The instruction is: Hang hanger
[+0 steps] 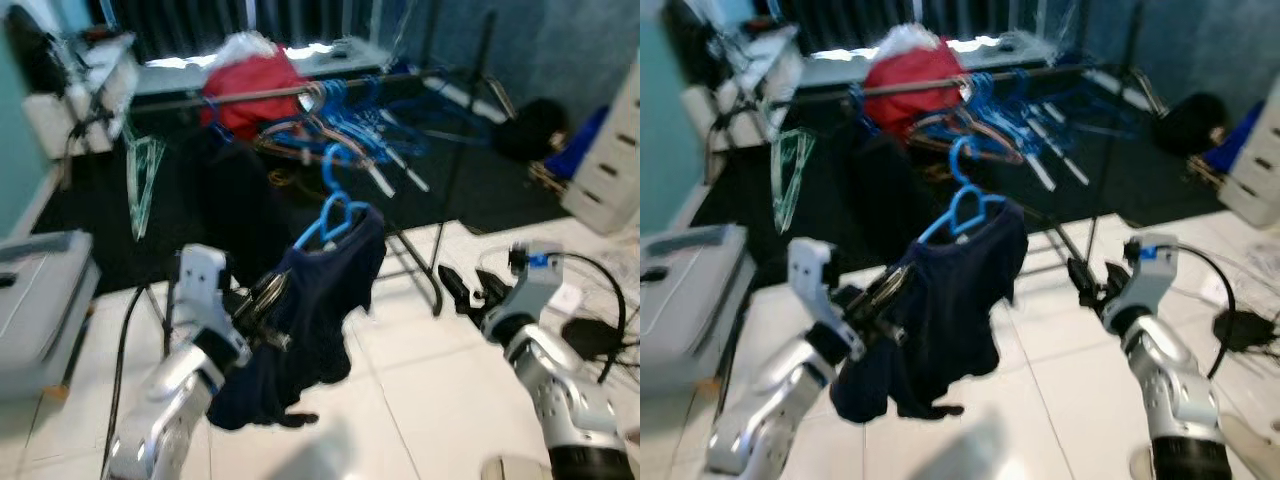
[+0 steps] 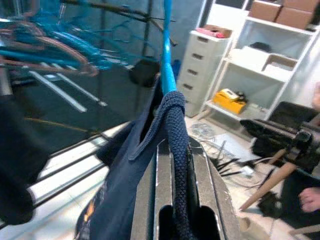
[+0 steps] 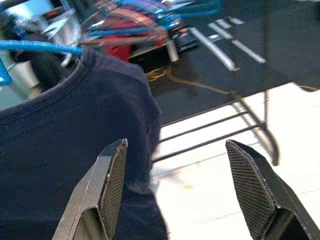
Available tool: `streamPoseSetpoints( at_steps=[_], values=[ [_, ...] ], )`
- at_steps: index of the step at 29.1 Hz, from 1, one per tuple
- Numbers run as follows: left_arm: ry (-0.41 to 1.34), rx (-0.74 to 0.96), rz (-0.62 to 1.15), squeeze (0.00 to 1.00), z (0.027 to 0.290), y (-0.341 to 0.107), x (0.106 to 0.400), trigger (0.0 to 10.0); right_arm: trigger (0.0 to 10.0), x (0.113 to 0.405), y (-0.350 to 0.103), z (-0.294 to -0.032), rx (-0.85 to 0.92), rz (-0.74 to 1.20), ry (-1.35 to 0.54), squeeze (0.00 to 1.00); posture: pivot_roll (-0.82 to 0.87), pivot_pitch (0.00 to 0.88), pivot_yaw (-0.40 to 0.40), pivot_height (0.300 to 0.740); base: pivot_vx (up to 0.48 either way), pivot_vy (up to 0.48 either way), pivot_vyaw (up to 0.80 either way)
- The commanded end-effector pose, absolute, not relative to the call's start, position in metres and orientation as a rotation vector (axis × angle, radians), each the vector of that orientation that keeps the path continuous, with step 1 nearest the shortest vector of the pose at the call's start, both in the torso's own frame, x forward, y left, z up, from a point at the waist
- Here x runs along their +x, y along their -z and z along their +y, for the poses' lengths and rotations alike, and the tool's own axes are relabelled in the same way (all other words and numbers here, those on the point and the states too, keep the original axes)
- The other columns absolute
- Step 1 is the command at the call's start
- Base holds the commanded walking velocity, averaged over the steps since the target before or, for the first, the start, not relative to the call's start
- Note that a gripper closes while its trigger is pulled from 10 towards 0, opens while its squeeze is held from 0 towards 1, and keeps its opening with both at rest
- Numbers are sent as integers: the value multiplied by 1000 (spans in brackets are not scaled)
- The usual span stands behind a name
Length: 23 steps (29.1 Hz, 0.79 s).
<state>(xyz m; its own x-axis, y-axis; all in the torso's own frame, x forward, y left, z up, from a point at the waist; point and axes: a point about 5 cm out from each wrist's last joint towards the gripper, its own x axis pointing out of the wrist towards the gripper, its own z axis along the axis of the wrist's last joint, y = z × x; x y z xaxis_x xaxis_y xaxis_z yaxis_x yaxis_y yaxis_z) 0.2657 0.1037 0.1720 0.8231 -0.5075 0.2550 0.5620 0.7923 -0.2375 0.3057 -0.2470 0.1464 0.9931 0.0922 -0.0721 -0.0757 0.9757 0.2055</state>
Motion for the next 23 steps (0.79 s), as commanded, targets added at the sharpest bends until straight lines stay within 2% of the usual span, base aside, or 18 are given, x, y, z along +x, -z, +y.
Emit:
streamPoseSetpoints(
  at_steps=[1,8,16,18,23],
  values=[
    [595,-307,-230,0,96,-185,265,10000,10000,307,-147,-244,212,69,-92,0,-103,0,42,735,480,0,0],
    [606,-313,-232,0,88,-189,265,10000,10000,308,-146,-244,222,63,-92,0,-102,0,45,735,480,0,0],
    [465,-276,-192,0,100,-184,272,10000,10000,309,-146,-242,227,62,-113,0,-99,0,46,735,480,0,0],
    [372,-267,-172,0,109,-181,275,10000,10000,309,-146,-241,231,61,-125,0,-101,0,45,735,480,0,0],
    [357,-279,-160,0,111,-180,273,10000,10000,309,-146,-241,233,62,-130,0,-101,0,43,735,271,0,0]
  ],
)
